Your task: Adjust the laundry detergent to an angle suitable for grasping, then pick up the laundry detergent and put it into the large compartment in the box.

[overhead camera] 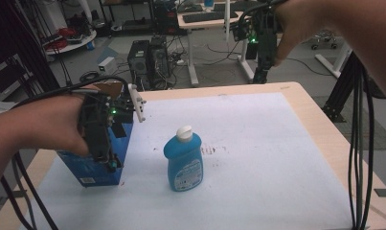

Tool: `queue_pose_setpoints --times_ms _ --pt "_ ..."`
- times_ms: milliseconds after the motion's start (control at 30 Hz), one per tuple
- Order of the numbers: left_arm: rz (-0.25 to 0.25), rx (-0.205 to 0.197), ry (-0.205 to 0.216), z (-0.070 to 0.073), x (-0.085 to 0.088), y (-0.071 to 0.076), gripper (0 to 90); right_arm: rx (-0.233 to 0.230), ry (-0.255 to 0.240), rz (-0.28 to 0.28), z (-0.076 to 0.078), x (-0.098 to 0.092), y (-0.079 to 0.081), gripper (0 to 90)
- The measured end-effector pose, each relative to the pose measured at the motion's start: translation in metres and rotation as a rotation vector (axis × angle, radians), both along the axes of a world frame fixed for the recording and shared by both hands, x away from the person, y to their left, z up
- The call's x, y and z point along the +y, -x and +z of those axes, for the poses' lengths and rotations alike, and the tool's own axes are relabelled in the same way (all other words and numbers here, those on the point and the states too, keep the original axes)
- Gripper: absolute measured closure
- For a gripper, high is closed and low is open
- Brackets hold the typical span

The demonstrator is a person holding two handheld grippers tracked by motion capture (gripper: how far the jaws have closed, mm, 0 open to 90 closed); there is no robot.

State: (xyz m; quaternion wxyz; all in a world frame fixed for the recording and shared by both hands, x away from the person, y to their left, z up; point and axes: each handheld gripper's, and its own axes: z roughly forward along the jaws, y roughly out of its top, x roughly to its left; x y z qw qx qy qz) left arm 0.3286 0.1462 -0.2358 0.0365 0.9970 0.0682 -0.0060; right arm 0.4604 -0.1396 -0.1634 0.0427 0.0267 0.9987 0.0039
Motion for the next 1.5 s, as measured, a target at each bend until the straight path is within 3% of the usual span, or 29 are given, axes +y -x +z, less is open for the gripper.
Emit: queue_pose_setpoints --times_ms 400,633,1033,1500 --pt "0.015 0.003 -0.012 -0.0006 0.002 -0.0008 17.2 -0.013 0.001 0.007 0.0 0.0032 0.0011 1.3" --pt "0.027 -0.004 0.001 0.0013 -0.0014 0.0001 17.2 -0.008 -0.008 0.028 0.0012 -0.0003 0.0023 1.3" --pt "0.031 -0.016 -0.007 0.0008 0.0015 -0.0025 17.2 -0.016 -0.011 0.006 0.0014 -0.004 -0.0036 1.3" --pt "0.022 0.016 0.01 -0.0032 -0.0051 0.0014 17.2 -0.024 0.006 0.024 0.0013 -0.001 0.0035 1.3"
